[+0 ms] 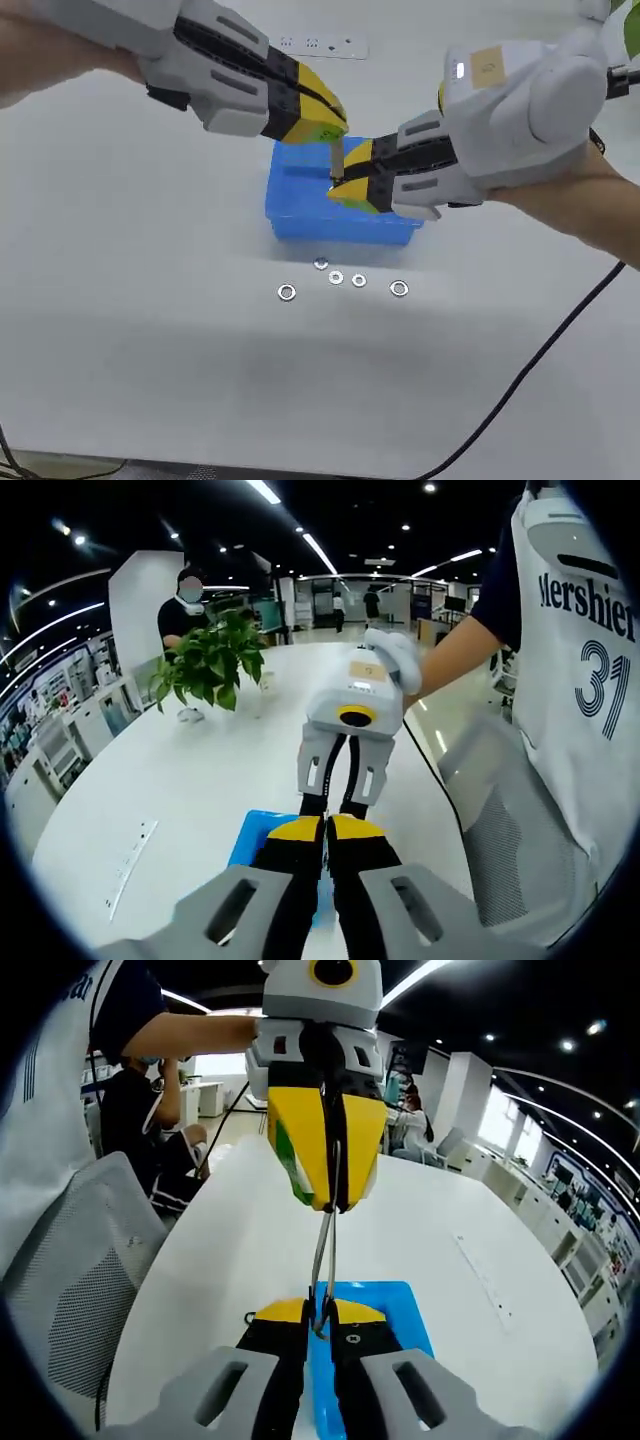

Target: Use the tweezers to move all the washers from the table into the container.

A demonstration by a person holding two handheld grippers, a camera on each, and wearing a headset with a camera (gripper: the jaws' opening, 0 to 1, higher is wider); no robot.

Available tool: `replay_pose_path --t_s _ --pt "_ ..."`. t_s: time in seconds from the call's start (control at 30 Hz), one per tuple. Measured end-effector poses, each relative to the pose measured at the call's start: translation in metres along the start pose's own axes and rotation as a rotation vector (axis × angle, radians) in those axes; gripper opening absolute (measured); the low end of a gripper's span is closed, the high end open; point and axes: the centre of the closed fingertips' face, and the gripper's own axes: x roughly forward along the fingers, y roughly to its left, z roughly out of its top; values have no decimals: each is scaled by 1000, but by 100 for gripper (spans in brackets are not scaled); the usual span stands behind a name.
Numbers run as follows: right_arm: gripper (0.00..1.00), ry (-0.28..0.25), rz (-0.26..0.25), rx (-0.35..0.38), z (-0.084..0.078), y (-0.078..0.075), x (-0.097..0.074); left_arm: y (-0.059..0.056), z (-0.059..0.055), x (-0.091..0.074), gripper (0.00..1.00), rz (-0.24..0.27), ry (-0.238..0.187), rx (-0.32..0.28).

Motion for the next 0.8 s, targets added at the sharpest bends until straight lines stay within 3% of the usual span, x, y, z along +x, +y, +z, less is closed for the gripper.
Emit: replay_pose_path --t_s 0.2,0.4,0.6,0.8 --pt "9 13 -4 -1 -11 -17 9 20 -9 8 5 8 4 17" --pt "9 28 -11 18 -27 -35 22 42 -23 17 5 18 1 -16" --pt "9 70 19 39 -53 -38 39 51 -48 35 5 7 32 -36" --pt "9 93 37 74 -70 -41 49 59 -64 46 5 17 34 -63"
